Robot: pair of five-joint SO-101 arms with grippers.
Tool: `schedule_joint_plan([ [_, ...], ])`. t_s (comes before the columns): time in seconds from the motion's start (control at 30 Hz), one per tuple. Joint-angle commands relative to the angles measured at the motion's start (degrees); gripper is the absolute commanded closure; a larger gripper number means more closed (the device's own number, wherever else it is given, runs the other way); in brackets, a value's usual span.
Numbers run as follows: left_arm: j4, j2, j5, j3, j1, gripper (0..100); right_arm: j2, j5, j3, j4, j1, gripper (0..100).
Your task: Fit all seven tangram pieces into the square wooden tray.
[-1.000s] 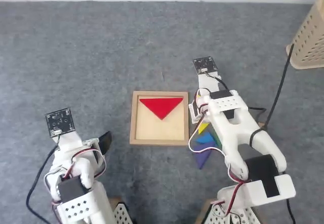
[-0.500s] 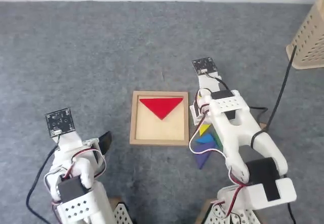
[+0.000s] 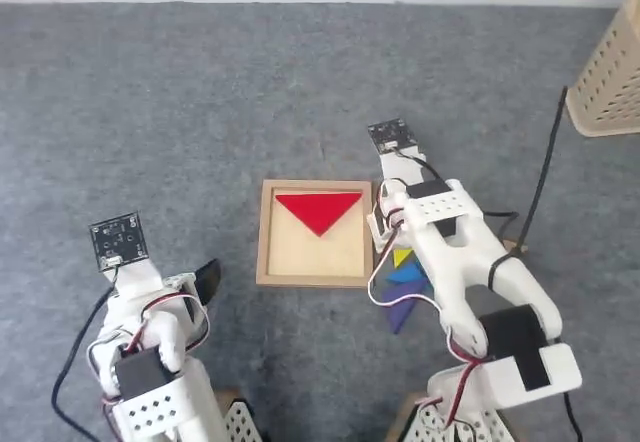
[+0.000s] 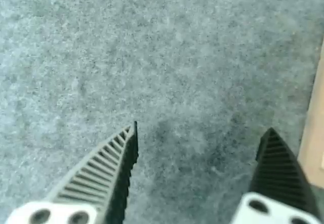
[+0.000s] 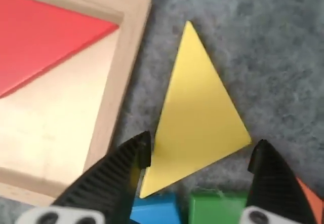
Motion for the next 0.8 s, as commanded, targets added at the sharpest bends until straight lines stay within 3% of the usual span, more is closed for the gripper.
schedule_joint_plan([
  [0.0, -0.1, -0.7, -0.1, -0.7, 0.1, 65, 1.0, 1.0, -1.7, -2.4, 0.5, 67.9],
  [0.43, -0.1, -0.7, -0.1, -0.7, 0.1, 65, 1.8, 1.3, -1.4, -6.8, 0.7, 67.9],
  [0.77, -0.1, -0.7, -0.1, -0.7, 0.1, 65, 1.9, 1.1, -0.9, -3.6, 0.7, 68.1],
])
